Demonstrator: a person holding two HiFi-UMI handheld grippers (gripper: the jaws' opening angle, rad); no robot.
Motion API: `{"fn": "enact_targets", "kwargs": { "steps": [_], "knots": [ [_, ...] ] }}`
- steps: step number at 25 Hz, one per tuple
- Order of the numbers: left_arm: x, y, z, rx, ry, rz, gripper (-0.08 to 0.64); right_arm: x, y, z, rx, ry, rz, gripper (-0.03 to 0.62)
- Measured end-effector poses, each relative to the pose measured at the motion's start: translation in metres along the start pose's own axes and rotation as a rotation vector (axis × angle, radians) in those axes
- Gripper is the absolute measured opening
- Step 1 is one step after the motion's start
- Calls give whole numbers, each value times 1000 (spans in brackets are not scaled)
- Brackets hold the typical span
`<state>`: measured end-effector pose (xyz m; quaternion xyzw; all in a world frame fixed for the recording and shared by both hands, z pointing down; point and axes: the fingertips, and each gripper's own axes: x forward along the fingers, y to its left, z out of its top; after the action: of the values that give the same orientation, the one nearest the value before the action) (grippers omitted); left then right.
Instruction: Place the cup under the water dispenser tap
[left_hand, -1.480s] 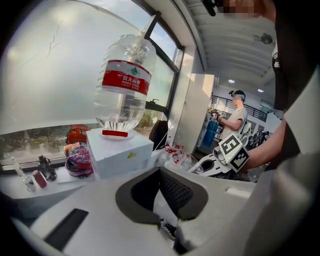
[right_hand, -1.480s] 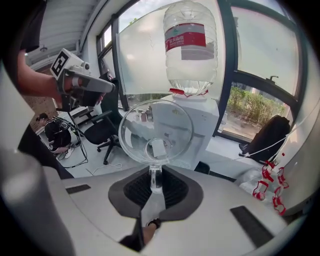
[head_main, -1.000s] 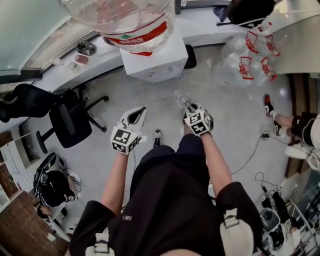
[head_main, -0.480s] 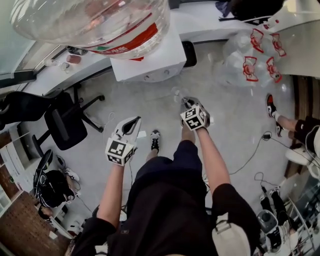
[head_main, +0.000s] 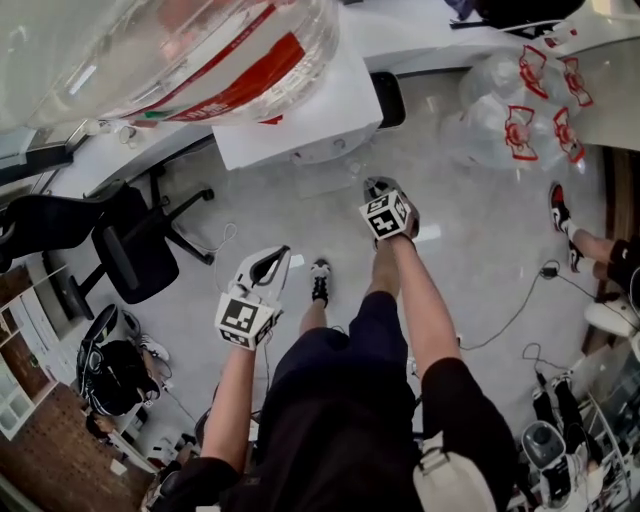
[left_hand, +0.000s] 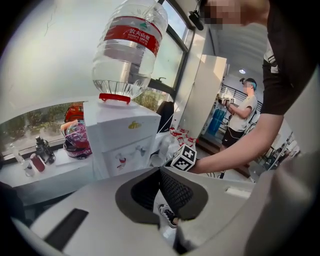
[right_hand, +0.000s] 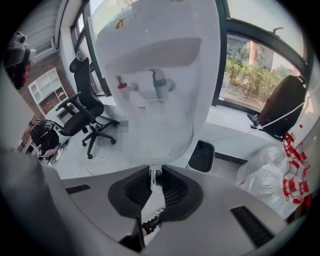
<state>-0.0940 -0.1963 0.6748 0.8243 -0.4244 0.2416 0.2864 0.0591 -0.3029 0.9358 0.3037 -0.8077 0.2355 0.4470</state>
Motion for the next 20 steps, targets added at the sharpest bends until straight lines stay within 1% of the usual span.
{"fn": "enact_targets", "kwargs": {
  "steps": [2, 6, 9, 13, 18, 20],
  "knots": [
    [0, 1, -8, -2, 6, -1, -2, 17, -4, 1, 14, 4, -6, 14],
    [-8, 0, -34, -29, 59, 3, -2, 46, -10, 2, 51, 26, -20, 14],
    [-14, -1, -52, -43, 73, 9, -2, 64, -15, 5, 69, 38, -28, 14],
    [-17, 2, -60, -55, 86, 32, -2, 80, -23, 12, 62, 55, -54, 14],
    [-23, 5, -74, -66, 111, 41, -2, 99, -21, 24, 53, 72, -50, 14],
    [-24, 4, -78, -75, 107, 37, -2, 104, -19, 25, 49, 78, -42, 14]
  ]
}}
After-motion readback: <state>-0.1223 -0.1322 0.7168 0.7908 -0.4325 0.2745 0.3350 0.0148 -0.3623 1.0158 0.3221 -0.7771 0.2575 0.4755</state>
